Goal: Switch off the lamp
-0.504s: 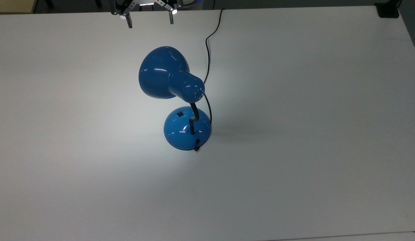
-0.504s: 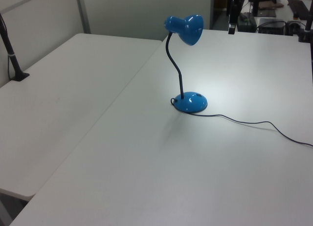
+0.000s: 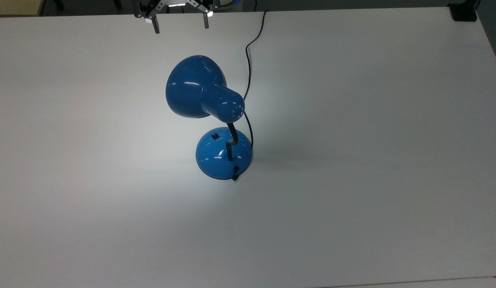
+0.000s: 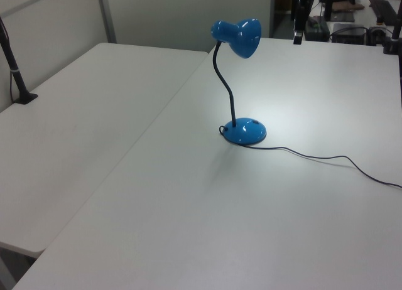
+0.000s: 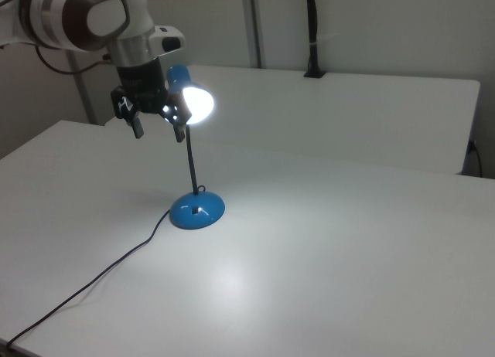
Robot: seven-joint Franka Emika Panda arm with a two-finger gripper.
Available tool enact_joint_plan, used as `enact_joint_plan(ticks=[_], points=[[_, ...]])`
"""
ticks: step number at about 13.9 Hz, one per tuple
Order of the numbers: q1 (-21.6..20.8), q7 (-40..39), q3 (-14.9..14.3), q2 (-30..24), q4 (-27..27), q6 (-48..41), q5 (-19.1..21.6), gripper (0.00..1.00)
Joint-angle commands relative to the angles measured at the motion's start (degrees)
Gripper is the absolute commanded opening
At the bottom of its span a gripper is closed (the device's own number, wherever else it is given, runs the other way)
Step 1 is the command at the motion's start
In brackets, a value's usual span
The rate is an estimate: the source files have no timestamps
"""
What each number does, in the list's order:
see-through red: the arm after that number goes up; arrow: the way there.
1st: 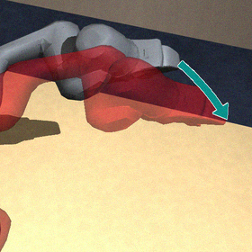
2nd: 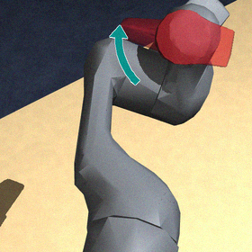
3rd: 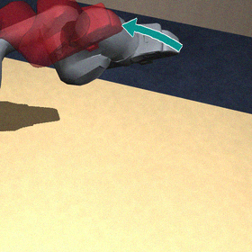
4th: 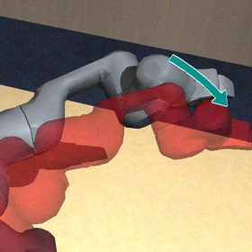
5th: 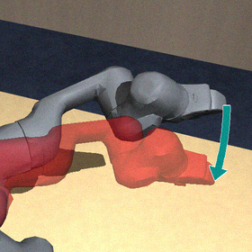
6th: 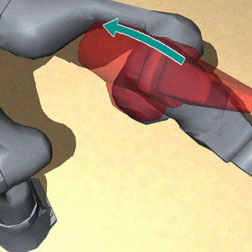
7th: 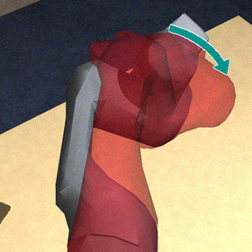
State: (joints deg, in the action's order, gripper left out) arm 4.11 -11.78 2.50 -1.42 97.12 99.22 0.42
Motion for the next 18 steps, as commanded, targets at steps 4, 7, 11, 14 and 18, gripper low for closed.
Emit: enact_joint_plan(ticks=[4, 7, 11, 14, 18], points=[[-0.68, -1.23, -0.39, -0.34, -0.35, -1.05, -0.59, 1.0], [-0.24, -4.99, -0.74, -0.6, -0.26, -1.83, -0.59, 1.0], [0.03, -26.95, -0.92, 0.28, 1.4, -3.68, -4.01, 1.0], [0.03, -27.25, -0.92, 0.89, 4.39, -1.85, -4.02, 1.0], [0.03, -26.02, -0.92, 3.61, 6.5, 2.55, -0.96, 0.46]])
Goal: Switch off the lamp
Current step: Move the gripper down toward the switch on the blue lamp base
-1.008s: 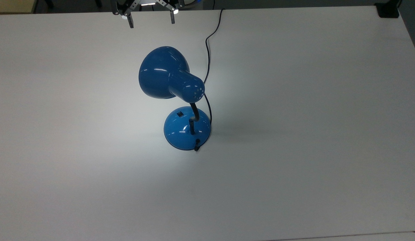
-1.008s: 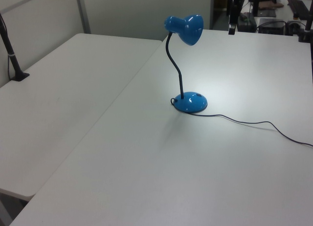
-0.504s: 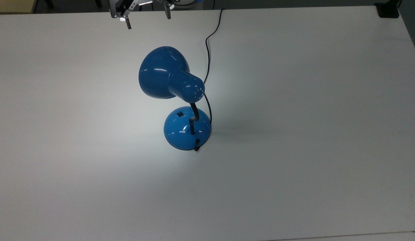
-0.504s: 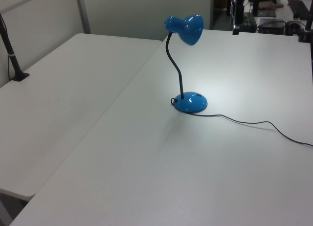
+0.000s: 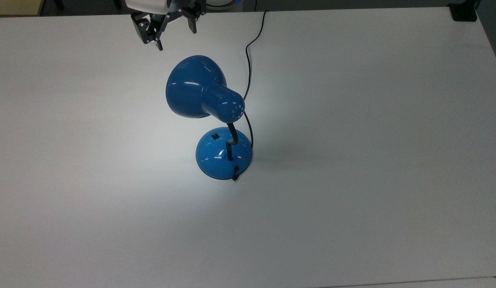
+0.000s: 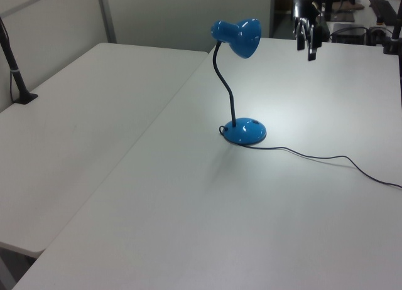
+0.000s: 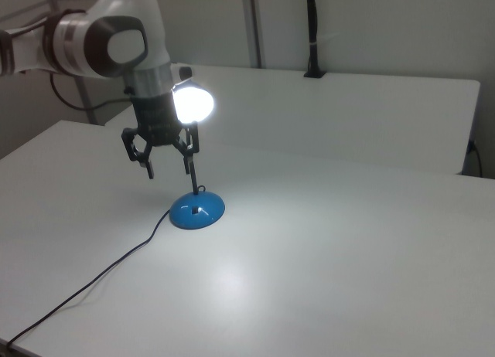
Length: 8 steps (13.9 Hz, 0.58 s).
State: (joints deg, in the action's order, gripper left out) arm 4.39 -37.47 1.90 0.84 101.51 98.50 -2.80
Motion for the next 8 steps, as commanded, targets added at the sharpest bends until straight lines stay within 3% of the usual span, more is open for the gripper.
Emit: enact_joint_plan(ticks=[1, 3, 6, 8], points=[[-0.17, 0.81, -0.31, 2.23, 2.29, 4.59, 3.75, 0.29], [0.44, 4.06, -0.31, 3.03, 4.04, 8.97, 6.04, 0.0], [0.36, 8.89, -0.31, 5.39, 5.27, 13.9, 9.9, 0.0], [0.27, 16.59, -0.23, 7.42, 6.06, 19.33, 12.55, 0.0]])
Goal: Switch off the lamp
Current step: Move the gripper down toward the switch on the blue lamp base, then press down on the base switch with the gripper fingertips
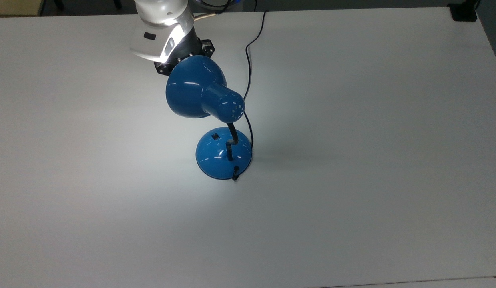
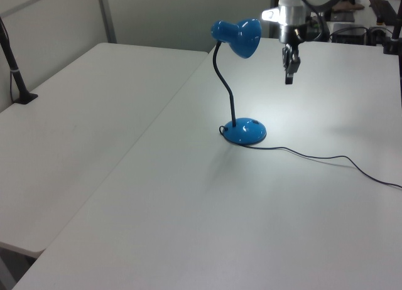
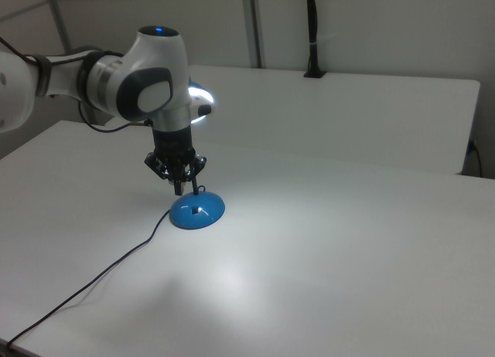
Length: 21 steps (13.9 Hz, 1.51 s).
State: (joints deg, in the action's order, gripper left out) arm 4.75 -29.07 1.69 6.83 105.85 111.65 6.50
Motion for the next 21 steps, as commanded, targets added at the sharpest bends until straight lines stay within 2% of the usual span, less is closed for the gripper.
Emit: enact_joint_plan(ticks=[1, 4, 13, 21], points=[[-0.44, 11.81, -0.02, 2.56, 2.77, 10.3, 3.34, 0.0], [-0.62, 19.04, 0.15, 5.64, 3.66, 18.06, 3.6, 0.0], [-2.81, 29.32, 1.3, 9.95, 4.45, 26.23, 3.87, 0.0], [-3.08, 29.6, 1.3, 11.18, 4.97, 26.86, 3.78, 0.0]])
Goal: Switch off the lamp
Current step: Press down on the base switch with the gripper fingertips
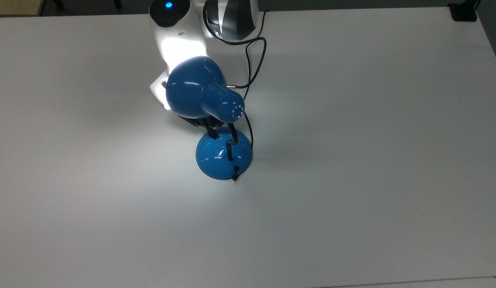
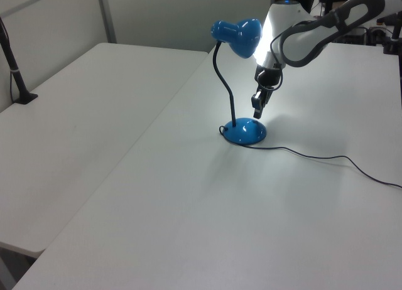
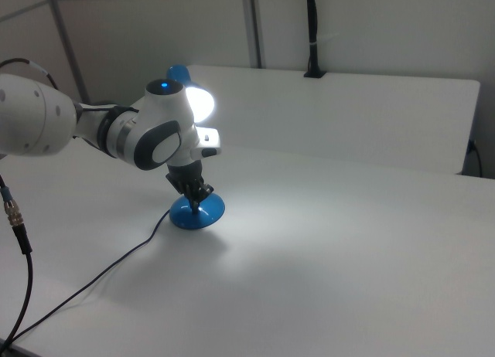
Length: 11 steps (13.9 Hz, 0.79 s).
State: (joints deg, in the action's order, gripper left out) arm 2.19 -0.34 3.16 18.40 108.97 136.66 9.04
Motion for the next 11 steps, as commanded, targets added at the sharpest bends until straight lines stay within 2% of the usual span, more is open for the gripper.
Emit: enact_joint_plan(ticks=[1, 6, 11], points=[[-0.52, 0.87, -0.17, -0.21, 1.95, 1.94, 1.24, 0.0], [-0.78, 0.87, -0.17, 1.54, 2.3, 4.64, 1.06, 0.0], [-1.22, 0.52, -0.17, 1.64, 5.37, 5.72, 0.45, 0.0]])
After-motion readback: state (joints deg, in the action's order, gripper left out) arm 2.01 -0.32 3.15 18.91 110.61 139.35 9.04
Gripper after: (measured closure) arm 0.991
